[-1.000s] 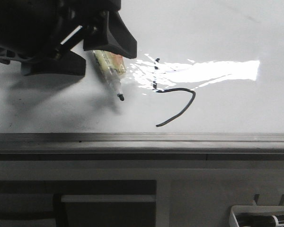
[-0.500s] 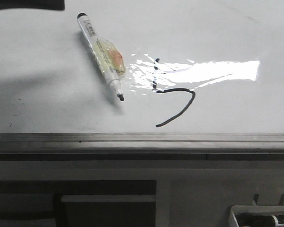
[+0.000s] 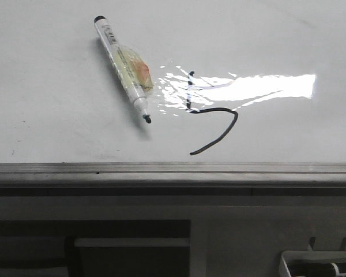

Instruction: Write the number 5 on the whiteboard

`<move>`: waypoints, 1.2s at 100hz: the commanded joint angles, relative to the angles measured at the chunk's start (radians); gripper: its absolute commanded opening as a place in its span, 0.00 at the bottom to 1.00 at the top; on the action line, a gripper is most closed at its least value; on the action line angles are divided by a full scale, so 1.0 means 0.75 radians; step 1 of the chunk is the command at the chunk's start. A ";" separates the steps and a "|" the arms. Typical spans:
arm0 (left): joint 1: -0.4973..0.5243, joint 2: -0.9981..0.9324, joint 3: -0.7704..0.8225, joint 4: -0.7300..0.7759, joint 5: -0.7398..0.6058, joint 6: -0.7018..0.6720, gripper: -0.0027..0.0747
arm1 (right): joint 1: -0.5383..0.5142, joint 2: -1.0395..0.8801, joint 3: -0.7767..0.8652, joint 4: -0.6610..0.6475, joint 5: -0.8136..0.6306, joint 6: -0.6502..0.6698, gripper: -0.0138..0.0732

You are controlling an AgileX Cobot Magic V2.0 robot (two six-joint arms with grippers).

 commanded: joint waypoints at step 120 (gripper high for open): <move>0.631 -0.697 0.601 0.204 -0.274 0.000 0.01 | 0.000 -0.204 0.041 -0.084 0.000 0.008 0.09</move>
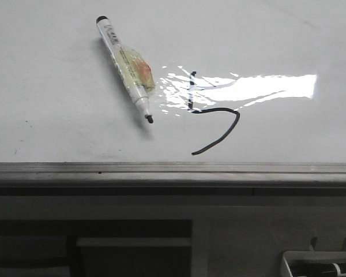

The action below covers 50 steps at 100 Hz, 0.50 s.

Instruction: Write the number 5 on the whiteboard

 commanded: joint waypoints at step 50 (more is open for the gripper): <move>0.434 -0.105 0.151 -0.123 0.135 -0.192 0.01 | 0.000 0.016 -0.032 -0.081 -0.058 0.002 0.09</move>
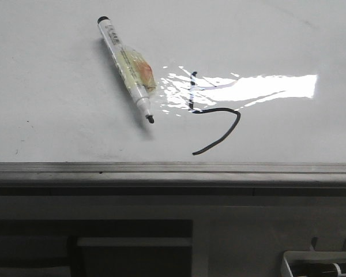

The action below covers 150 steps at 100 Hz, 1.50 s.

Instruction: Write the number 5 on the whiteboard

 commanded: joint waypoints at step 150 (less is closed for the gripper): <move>0.006 -0.035 0.020 -0.160 -0.046 -0.018 0.01 | -0.422 0.118 0.151 0.263 -0.471 -0.281 0.09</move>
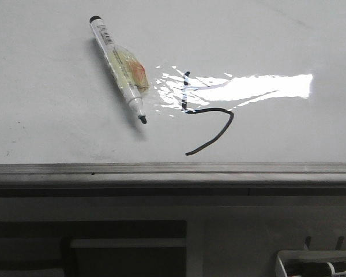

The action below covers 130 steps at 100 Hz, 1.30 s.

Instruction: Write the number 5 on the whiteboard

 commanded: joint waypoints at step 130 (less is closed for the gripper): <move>0.006 -0.035 0.020 -0.023 -0.057 -0.014 0.01 | -1.234 -0.388 0.513 1.000 -0.307 -0.686 0.09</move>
